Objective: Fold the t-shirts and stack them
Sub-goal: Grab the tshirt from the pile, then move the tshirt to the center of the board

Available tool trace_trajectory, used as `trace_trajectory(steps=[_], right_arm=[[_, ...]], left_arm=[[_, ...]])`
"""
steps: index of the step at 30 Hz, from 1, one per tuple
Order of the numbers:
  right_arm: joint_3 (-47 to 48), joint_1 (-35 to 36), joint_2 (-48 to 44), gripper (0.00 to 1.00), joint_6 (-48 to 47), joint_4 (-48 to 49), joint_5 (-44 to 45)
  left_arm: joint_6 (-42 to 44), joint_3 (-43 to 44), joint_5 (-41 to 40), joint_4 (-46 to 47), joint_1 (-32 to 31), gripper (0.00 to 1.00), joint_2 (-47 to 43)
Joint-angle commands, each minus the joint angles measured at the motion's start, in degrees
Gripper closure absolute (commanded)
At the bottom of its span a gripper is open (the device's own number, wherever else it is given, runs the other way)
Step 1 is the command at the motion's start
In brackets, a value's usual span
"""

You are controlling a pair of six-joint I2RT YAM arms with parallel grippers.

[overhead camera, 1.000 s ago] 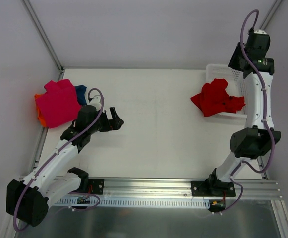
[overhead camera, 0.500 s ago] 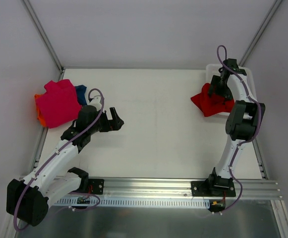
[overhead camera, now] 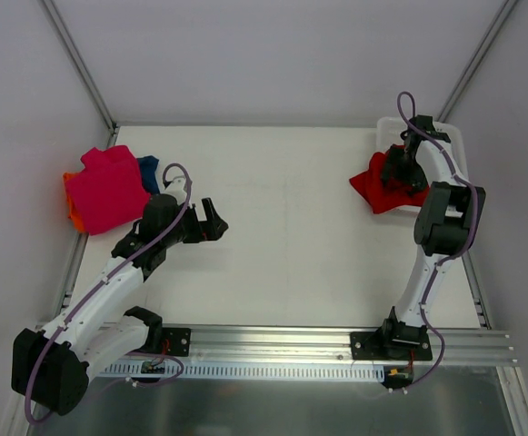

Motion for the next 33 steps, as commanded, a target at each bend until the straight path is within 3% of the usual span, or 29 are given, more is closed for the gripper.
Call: trace_trajectory(steps=[1,4,7,9,10,11,15,22,26,33], right_arm=[[0.9,-0.7,2.0,0.2,1.0,-1.5,-3.2],[1.6,-1.1,3.2,0.25,0.5,-1.7,-5.7],[2.2,-1.6,4.5,0.36,-0.3,-2.5,-6.4],[2.1,-1.9,5.3,0.54,-0.7,-2.8,-6.4],[1.9,-2.0,5.3,0.7,-1.0,-2.9,-6.4],[1.7,-2.1,5.3,0.99,-0.8,-2.9,-6.0],[-1.6,-2.1,1.6,1.0,-1.3,-0.9,-4.1],[-2.5,-1.3,-13.8,1.0,-1.5,-0.3,-4.3],[-0.8,-0.2,-23.8,1.0,-1.1,-1.5,-6.2],[-2.6,2.5,-31.7,1.0,-1.0,-2.8,-11.3]], left_arm=[[1.2,-0.5,0.9,1.7,-0.5,0.01,-1.2],[1.2,-0.4,0.7,1.6,-0.4,0.01,-1.2],[1.3,-0.3,0.6,1.6,-0.4,0.01,-1.1],[1.3,-0.4,0.5,1.6,-0.5,0.01,-1.1],[1.3,-0.4,0.4,1.6,-0.4,0.01,-1.1],[1.2,-0.4,0.3,1.6,-0.4,0.01,-1.1],[1.2,-0.5,0.2,1.7,-0.4,0.01,-1.2],[1.2,-0.3,-0.2,1.7,-0.4,0.01,-0.5],[1.2,-0.4,-0.5,1.8,-0.4,0.01,-0.4],[1.2,-0.4,-0.2,1.8,-0.4,0.01,-0.3]])
